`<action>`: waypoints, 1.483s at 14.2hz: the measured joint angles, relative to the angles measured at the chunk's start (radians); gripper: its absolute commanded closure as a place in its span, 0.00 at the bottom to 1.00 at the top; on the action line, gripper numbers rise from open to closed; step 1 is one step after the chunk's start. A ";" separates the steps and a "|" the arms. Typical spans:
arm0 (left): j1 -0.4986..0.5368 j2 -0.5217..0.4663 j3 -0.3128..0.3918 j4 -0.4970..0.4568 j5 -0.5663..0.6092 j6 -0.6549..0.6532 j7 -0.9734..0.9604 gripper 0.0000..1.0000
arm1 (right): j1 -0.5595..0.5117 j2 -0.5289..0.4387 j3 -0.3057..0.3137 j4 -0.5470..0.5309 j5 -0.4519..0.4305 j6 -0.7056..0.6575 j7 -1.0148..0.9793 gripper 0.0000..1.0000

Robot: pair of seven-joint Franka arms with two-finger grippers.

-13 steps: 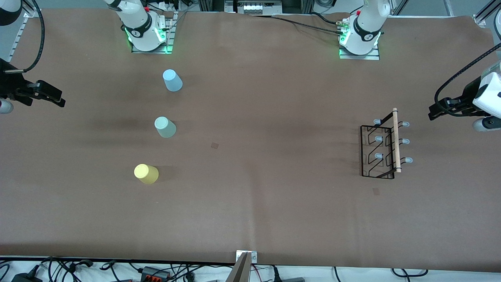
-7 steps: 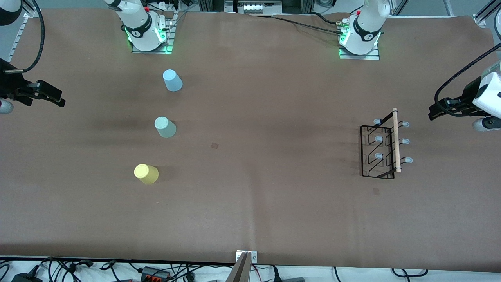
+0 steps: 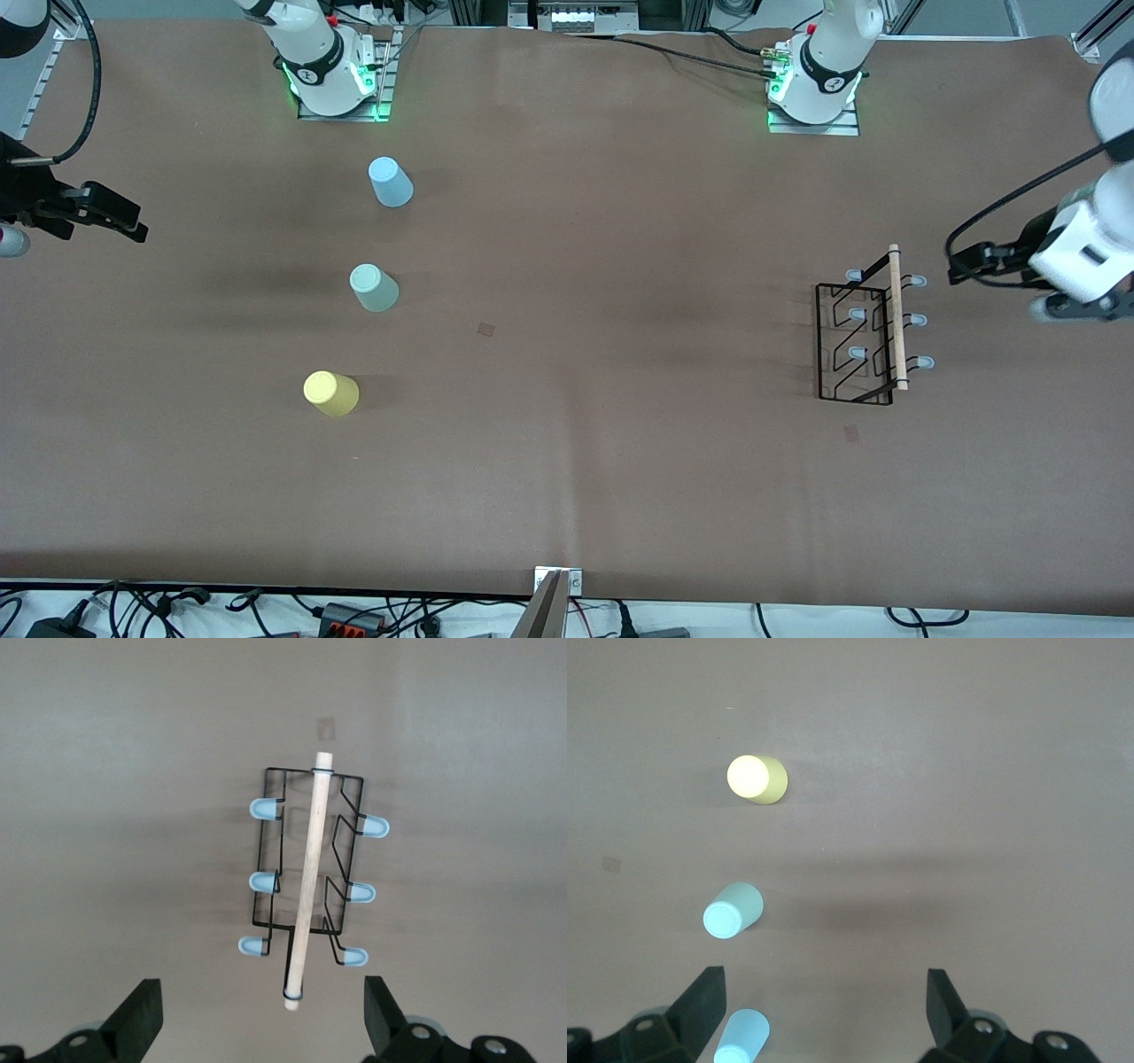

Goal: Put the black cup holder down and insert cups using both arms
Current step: 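Move the left gripper down onto the wooden handle of the holder, then close the left gripper on the holder handle and lift it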

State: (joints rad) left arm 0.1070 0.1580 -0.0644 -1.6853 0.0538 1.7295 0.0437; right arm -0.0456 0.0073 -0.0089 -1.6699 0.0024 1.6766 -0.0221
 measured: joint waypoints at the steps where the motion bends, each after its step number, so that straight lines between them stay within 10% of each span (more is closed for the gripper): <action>1: 0.006 0.024 0.001 -0.015 0.000 0.033 0.034 0.00 | 0.000 0.000 0.000 0.000 0.000 0.000 0.000 0.00; 8: 0.016 0.065 -0.002 -0.229 0.000 0.233 0.079 0.00 | 0.000 0.000 0.002 0.000 0.000 0.000 0.000 0.00; 17: 0.008 0.084 -0.073 -0.268 0.000 0.268 0.074 0.07 | 0.000 0.000 0.003 0.000 0.000 0.000 0.000 0.00; 21: 0.019 0.103 -0.071 -0.270 0.000 0.281 0.074 0.42 | 0.000 0.000 0.003 0.000 0.000 0.000 0.000 0.00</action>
State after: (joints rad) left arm 0.1257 0.2614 -0.1357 -1.9554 0.0537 2.0100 0.1181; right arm -0.0453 0.0075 -0.0054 -1.6703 0.0024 1.6763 -0.0221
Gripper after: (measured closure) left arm 0.172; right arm 0.000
